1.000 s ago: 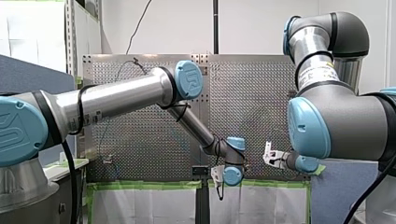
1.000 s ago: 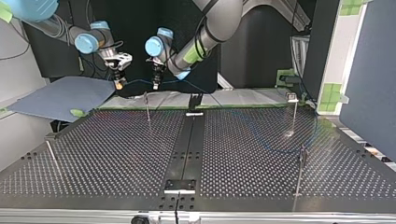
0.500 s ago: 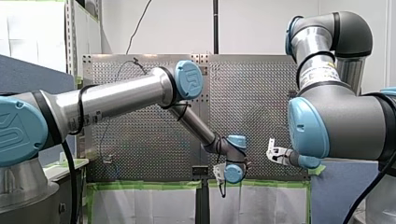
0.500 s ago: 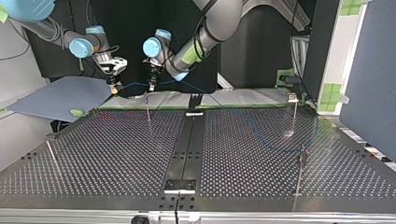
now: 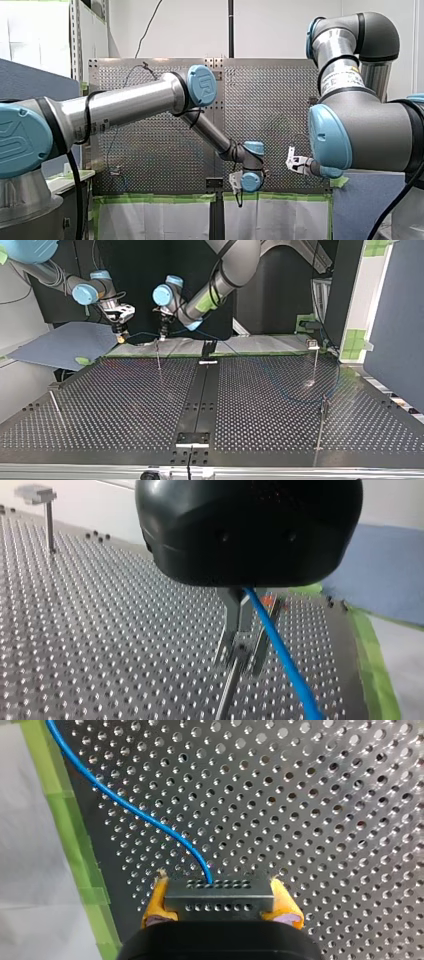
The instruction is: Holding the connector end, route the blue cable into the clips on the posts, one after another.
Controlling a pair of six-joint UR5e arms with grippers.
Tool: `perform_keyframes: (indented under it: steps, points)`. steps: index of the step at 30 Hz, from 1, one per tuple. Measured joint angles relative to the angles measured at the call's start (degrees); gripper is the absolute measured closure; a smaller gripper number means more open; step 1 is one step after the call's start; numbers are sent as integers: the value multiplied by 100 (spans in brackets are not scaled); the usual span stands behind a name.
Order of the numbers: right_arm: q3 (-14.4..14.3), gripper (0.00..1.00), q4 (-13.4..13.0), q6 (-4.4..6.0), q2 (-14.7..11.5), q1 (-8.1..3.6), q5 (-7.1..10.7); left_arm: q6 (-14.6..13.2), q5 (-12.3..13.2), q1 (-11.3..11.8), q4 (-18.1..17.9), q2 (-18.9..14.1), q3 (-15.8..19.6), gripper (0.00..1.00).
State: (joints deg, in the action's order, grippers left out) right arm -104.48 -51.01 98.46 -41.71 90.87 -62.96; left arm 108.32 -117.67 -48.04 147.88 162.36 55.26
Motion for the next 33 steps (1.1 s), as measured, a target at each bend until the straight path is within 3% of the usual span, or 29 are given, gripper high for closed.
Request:
perform_keyframes:
  steps: [12,26,33]
  points:
    - [54,100,-64,93,6,38,219,4,165,214,0,3,-2,100]
    - [75,100,-190,226,70,27,168,111,387,263,-14,29,-5,100]
    - [151,100,-185,211,169,37,164,231,536,302,167,290,-263,100]
